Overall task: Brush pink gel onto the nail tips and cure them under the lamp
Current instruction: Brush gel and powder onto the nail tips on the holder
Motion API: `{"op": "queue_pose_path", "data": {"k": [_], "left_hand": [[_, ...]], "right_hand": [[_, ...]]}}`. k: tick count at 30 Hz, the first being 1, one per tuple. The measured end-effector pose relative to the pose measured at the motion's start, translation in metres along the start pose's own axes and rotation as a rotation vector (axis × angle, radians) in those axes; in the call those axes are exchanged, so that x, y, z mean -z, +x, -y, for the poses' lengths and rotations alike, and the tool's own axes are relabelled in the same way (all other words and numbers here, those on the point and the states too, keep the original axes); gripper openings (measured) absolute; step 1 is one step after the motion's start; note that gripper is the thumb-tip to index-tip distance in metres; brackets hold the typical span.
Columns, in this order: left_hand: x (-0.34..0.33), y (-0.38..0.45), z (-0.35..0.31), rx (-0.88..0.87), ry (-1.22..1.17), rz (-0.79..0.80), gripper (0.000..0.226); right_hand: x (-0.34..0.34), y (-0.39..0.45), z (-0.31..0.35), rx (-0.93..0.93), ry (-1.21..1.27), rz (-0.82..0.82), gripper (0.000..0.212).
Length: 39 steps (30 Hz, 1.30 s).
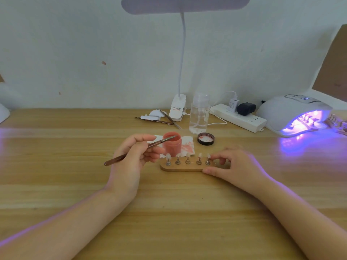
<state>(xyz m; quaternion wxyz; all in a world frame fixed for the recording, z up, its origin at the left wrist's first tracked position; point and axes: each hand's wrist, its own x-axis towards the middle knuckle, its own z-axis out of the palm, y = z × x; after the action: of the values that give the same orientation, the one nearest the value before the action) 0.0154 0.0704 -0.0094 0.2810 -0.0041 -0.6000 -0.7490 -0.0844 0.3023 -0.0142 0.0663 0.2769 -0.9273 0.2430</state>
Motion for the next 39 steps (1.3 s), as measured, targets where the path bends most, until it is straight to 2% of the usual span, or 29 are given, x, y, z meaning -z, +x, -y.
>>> {"op": "queue_pose_path", "data": {"k": [3, 7, 10, 14, 18, 23, 27, 33, 39], "left_hand": [[-0.001, -0.002, -0.002, 0.006, -0.016, 0.004, 0.042], [-0.004, -0.003, -0.004, 0.019, -0.043, -0.005, 0.018], [-0.004, -0.003, -0.004, 0.016, -0.014, -0.025, 0.009], [-0.010, -0.002, -0.008, -0.040, 0.181, -0.074, 0.019], [-0.017, 0.009, -0.026, -0.131, 0.360, -0.091, 0.020], [-0.024, 0.039, -0.047, -0.149, 0.579, -0.098, 0.016], [-0.028, 0.068, -0.058, -0.023, 0.852, -0.004, 0.015], [-0.037, 0.076, -0.038, 0.027, 1.023, 0.034, 0.027], [-0.036, 0.077, -0.026, 0.067, 1.051, 0.093, 0.023]], "right_hand": [[-0.001, 0.004, 0.002, 0.036, -0.134, 0.007, 0.085], [0.001, 0.003, 0.004, 0.028, -0.084, -0.001, 0.086], [0.001, -0.001, 0.009, 0.037, -0.030, -0.050, 0.071], [-0.003, -0.003, 0.015, 0.014, -0.018, -0.104, 0.030], [-0.004, -0.003, 0.018, 0.003, -0.018, -0.122, 0.018], [-0.006, -0.006, 0.022, 0.139, -0.122, -0.222, 0.011], [-0.007, -0.007, 0.022, 0.173, -0.113, -0.302, 0.006], [-0.010, -0.008, 0.022, 0.148, -0.076, -0.394, 0.002], [-0.013, -0.007, 0.021, 0.131, -0.025, -0.413, 0.005]]}}
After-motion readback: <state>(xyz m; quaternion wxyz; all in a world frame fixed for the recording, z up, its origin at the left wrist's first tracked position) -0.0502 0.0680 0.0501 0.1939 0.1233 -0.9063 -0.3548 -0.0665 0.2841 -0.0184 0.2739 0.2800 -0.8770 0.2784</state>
